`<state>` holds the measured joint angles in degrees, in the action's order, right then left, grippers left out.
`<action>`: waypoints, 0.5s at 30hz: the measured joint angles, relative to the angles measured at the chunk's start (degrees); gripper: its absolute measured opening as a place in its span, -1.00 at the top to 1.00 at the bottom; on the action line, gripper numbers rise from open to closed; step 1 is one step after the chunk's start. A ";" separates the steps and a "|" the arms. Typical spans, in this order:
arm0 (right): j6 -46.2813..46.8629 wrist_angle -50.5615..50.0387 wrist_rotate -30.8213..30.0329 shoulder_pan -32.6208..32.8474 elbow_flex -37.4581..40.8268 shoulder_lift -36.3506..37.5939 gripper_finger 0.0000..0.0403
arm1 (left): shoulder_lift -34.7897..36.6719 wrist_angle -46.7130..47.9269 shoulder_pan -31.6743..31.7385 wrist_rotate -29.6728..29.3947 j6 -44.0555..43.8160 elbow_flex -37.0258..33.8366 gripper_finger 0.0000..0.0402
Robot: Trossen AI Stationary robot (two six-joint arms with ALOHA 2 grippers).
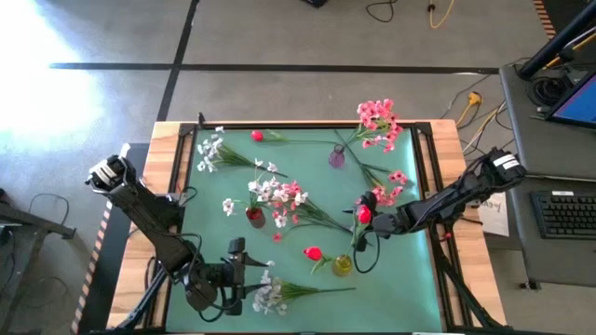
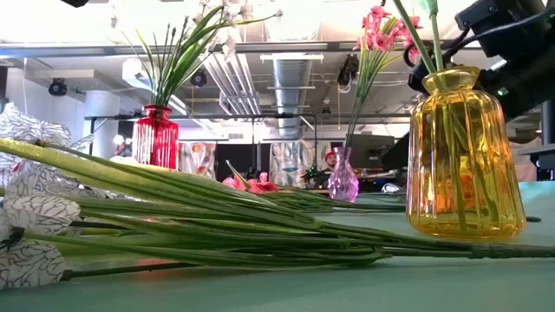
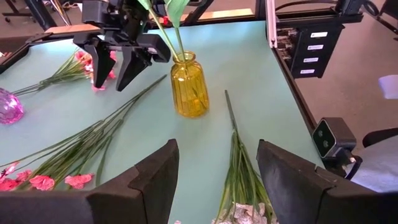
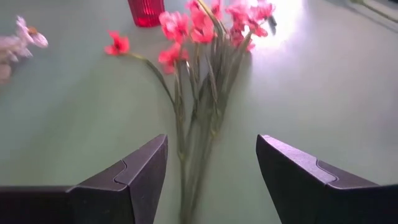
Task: Sort flowers into vase by color
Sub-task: Put the left pink flower into the purple flower vase
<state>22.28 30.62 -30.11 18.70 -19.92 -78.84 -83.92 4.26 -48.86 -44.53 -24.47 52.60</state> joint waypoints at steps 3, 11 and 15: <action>-1.97 0.12 0.02 0.00 -1.69 -0.01 -0.18 | 0.00 -0.01 0.18 0.00 0.08 0.00 -0.01; -7.35 0.18 0.02 0.00 -4.24 -0.03 -0.18 | 0.00 -0.05 0.39 0.02 0.22 0.00 -0.01; -6.86 0.44 0.00 0.00 -4.24 -1.57 -0.18 | 0.00 -0.03 0.39 0.02 0.44 0.00 -0.01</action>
<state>15.41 31.06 -30.11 18.70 -24.16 -80.42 -83.92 4.23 -48.47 -44.51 -24.02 52.60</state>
